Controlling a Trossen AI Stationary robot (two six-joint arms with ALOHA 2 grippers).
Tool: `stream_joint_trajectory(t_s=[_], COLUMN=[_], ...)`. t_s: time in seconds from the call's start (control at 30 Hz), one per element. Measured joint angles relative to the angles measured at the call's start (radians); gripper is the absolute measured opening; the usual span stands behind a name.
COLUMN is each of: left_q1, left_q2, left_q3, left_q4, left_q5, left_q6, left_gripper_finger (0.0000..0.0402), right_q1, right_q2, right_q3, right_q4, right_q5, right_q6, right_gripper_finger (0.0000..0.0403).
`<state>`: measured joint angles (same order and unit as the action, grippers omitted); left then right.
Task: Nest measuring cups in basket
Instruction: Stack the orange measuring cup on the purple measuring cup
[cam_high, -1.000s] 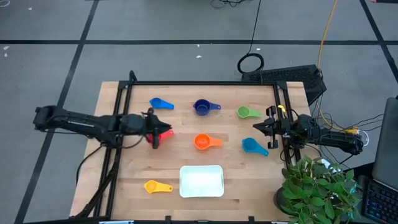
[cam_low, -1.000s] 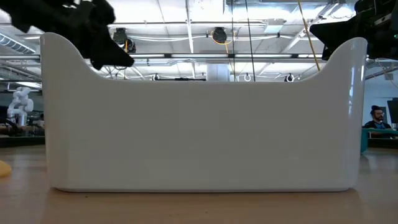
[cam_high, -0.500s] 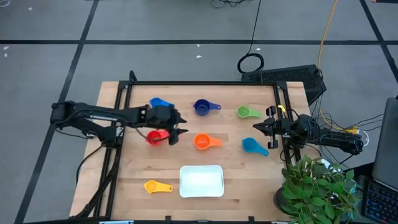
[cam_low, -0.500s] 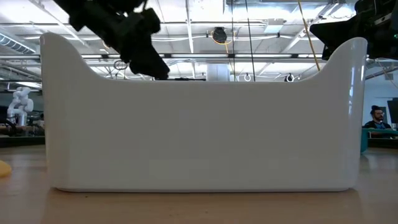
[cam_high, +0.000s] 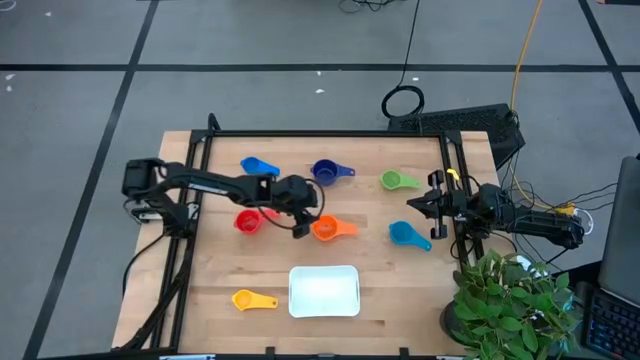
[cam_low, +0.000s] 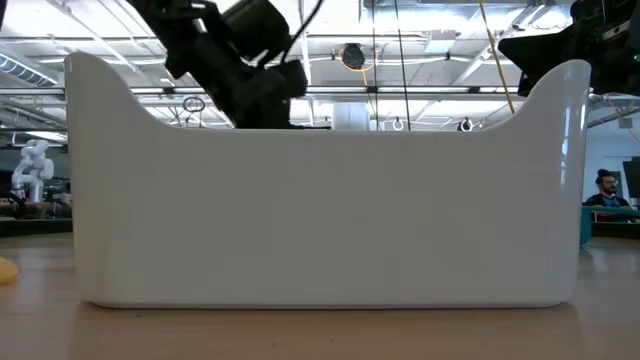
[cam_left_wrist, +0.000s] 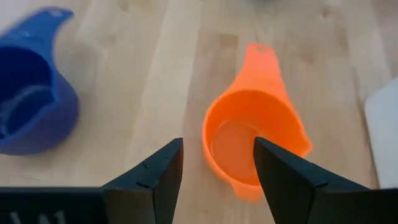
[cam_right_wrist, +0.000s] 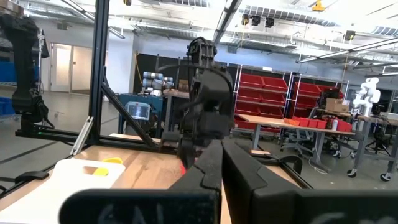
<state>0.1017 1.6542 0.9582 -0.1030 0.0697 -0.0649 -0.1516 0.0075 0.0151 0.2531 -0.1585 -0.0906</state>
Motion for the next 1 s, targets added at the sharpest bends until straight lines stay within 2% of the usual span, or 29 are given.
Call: stream_joint_trajectory(t_s=[0.2,0.5,0.63,0.8,1.0], left_q1=[0.000,0.000,0.000,0.004,0.040], left_q2=[0.084,0.154,0.163,0.149,0.125], left_q3=[0.025,0.031,0.030,0.030,0.063], left_q4=[0.001,0.002,-0.007,-0.005,-0.035], left_q5=[0.002,0.001,0.001,0.001,-0.017], left_q6=[-0.035,-0.042,-0.042,-0.038,-0.050], left_gripper_finger=[0.0213,0.0202,0.0148,0.0028,0.0008], right_q1=[0.000,0.000,0.000,0.000,0.000], right_q2=[0.000,0.000,0.000,0.000,0.000], right_q3=[0.000,0.000,0.000,0.000,0.000], right_q4=[0.000,0.001,0.005,0.005,0.006], right_q5=[0.000,0.000,0.000,0.000,0.000], right_q6=[0.000,0.000,0.000,0.000,0.000], right_gripper_finger=[0.0000,0.0000,0.0000,0.0000,0.0000])
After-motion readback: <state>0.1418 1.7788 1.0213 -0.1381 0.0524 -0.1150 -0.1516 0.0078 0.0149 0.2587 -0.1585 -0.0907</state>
